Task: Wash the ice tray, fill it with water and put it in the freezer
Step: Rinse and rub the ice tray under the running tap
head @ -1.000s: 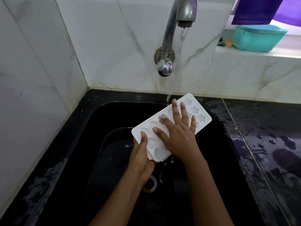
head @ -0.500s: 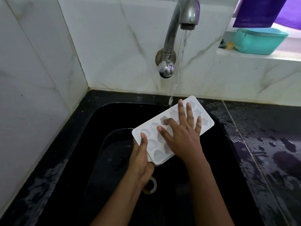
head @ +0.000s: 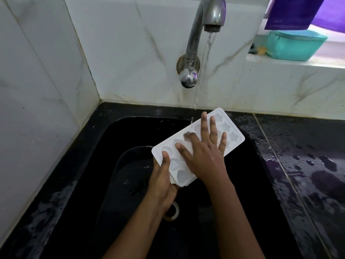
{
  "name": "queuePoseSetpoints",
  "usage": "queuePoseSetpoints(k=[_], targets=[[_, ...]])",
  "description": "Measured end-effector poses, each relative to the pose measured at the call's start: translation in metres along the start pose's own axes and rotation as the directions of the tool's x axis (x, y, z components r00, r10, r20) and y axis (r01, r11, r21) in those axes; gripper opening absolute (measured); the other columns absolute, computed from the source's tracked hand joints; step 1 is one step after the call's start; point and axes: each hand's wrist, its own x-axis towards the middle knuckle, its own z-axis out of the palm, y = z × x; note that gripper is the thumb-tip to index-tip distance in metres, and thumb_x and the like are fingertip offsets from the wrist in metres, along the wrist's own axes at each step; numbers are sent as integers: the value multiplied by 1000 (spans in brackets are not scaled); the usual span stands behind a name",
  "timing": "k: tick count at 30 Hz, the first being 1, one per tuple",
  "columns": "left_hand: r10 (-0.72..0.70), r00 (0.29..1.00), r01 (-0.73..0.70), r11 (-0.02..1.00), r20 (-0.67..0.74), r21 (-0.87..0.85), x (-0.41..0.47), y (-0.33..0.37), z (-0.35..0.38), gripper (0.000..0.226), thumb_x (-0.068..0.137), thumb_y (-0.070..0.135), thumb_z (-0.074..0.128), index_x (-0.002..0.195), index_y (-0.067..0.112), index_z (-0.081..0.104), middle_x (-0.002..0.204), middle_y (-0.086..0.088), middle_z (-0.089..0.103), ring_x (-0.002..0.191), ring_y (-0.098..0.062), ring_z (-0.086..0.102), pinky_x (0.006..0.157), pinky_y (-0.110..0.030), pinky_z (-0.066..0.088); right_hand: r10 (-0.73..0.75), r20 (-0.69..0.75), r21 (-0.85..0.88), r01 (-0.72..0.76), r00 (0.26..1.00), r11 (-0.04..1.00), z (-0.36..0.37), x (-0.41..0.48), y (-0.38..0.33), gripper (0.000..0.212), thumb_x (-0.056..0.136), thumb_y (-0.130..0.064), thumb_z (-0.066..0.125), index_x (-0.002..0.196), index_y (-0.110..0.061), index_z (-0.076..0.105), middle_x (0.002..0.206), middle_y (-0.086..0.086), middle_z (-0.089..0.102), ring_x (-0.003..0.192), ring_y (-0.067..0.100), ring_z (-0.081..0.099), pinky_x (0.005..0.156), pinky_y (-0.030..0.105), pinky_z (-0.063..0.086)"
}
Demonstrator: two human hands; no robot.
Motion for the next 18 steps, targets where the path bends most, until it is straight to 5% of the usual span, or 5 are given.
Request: queuePoseSetpoints(k=[4, 10, 15, 18], targets=[[-2, 1000, 1, 1000, -13, -31, 1, 5, -2, 62, 84, 46, 48, 140, 19, 48, 123, -13, 67, 109, -29, 67, 77, -43, 60, -77, 115, 42, 72, 990, 997, 0, 3, 3, 56, 89, -65, 34, 137, -36, 40, 153, -7, -32, 136, 12, -36, 111, 49, -16], [5, 999, -6, 1000, 40, 30, -2, 0, 1, 46, 91, 43, 44, 133, 26, 50, 118, -7, 70, 106, -24, 69, 78, -41, 60, 13, -14, 29, -12, 1000, 1000, -1, 2, 7, 48, 91, -62, 31, 122, -33, 53, 155, -6, -26, 137, 11, -34, 111, 48, -17], [-25, 1000, 25, 1000, -17, -11, 0, 4, -2, 63, 86, 47, 48, 141, 18, 45, 126, -14, 65, 112, -29, 65, 79, -42, 59, -87, 140, 88, 75, 986, 993, -3, 4, 7, 55, 89, -63, 36, 136, -36, 42, 153, -8, -30, 134, 10, -37, 110, 48, -18], [-3, 1000, 3, 1000, 1, 7, -1, 3, -3, 58, 88, 46, 48, 141, 23, 44, 126, -11, 66, 113, -29, 65, 78, -41, 59, -51, 129, 173, 29, 990, 985, -14, 4, 18, 43, 89, -61, 39, 123, -41, 55, 156, -12, -21, 139, 8, -30, 111, 44, -18]])
